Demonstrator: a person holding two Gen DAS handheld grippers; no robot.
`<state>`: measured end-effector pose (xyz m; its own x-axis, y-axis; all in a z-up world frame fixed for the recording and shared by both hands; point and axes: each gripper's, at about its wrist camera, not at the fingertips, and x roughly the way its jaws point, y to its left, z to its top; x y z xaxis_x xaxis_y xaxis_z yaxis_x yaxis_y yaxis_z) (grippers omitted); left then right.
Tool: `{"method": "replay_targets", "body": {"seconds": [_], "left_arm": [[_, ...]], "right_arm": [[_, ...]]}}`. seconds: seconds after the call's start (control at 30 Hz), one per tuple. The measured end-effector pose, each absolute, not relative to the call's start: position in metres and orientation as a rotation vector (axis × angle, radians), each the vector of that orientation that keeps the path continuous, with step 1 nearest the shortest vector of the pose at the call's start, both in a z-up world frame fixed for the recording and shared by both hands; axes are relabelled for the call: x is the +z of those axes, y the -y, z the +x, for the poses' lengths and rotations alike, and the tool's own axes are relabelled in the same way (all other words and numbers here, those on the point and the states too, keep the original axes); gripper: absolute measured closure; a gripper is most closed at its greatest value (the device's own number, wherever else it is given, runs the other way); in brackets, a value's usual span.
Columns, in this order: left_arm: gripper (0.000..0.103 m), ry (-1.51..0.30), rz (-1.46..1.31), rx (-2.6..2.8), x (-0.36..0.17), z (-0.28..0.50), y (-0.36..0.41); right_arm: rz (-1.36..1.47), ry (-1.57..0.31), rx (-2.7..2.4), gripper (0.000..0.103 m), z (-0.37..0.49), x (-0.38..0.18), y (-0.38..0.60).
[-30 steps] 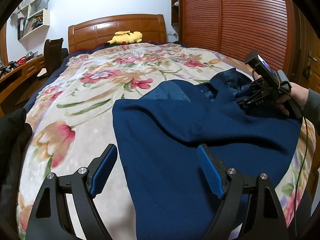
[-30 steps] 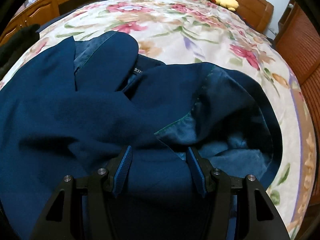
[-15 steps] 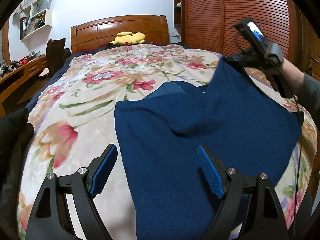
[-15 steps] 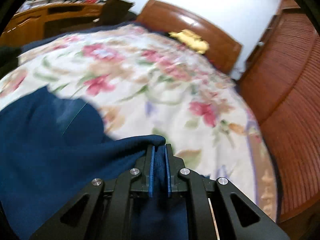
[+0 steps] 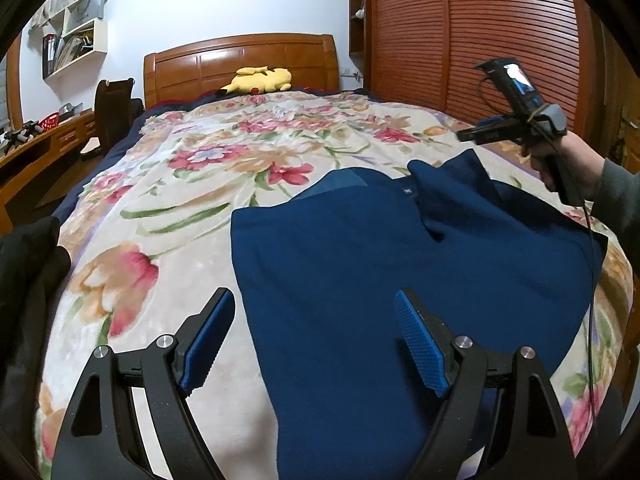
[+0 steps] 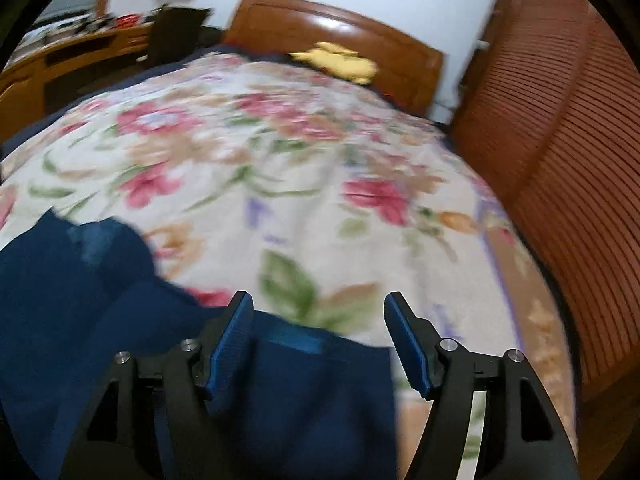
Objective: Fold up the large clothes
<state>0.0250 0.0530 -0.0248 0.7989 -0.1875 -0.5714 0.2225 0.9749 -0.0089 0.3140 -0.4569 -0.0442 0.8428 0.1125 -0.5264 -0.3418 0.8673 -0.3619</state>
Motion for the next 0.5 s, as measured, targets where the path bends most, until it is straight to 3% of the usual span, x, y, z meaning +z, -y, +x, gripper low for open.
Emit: {"method": "replay_targets", "body": {"seconds": [0.37,0.47,0.5], "left_arm": [[0.020,-0.622,0.082,-0.225,-0.032,0.028,-0.043],[0.020,-0.631,0.083,-0.222,-0.034,0.029,-0.042],[0.020,-0.636,0.084,-0.220,-0.035,0.031,-0.042]], "right_arm": [[-0.275,-0.794,0.218,0.037,0.348,-0.105,0.540],[-0.236,-0.843,0.277,0.056,0.362,-0.118,0.548],[-0.231,-0.836,0.308,0.082,0.365,-0.117,0.548]]}}
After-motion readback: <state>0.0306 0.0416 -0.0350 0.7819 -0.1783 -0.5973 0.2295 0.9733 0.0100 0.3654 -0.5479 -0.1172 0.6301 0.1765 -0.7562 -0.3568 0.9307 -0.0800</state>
